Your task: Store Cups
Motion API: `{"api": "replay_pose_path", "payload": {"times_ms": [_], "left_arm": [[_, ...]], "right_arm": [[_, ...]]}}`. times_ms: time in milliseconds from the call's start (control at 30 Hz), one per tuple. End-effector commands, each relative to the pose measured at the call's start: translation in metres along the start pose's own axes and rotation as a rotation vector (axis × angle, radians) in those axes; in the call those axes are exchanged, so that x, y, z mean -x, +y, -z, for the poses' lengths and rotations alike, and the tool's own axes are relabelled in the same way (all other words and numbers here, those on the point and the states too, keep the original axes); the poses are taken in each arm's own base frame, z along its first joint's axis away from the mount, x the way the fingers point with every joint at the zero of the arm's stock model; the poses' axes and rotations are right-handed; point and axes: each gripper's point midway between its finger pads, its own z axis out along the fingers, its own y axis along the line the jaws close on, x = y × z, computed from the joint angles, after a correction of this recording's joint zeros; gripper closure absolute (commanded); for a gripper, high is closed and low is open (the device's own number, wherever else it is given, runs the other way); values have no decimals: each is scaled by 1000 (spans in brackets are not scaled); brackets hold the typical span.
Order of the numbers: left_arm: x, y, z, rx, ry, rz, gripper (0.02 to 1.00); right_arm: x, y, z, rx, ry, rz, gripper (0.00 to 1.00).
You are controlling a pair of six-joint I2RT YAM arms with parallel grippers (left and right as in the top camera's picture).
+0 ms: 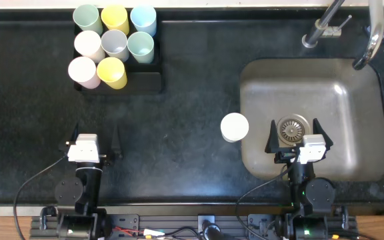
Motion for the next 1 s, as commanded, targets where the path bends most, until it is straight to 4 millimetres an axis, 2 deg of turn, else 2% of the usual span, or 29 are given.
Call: {"api": "replay_pose_path", "payload": {"times_ms": [33, 333, 433, 533, 633, 733, 833, 1000], "left_arm": [[1, 1, 1, 7, -8, -19, 18], [1, 1, 1, 7, -8, -19, 18], [1, 1, 1, 7, -8, -19, 20], [1, 1, 1, 7, -8, -19, 20], [1, 1, 1, 7, -8, -19, 18], [1, 1, 1, 7, -8, -19, 20], [1, 1, 1, 7, -8, -19, 20], [1, 1, 1, 7, -8, -19, 20]], "right_arm": [[-3, 1, 0, 6, 1, 3, 5], [-2, 1, 0, 6, -3, 3, 5], [12, 1, 3, 6, -12, 4, 3], [38, 0, 14, 9, 36, 2, 3], [52, 3, 31, 32, 216, -11, 3], [47, 8, 40, 61, 514, -49, 3], [51, 11, 31, 77, 737, -67, 5], [51, 27, 7, 121, 1066, 39, 5]]}}
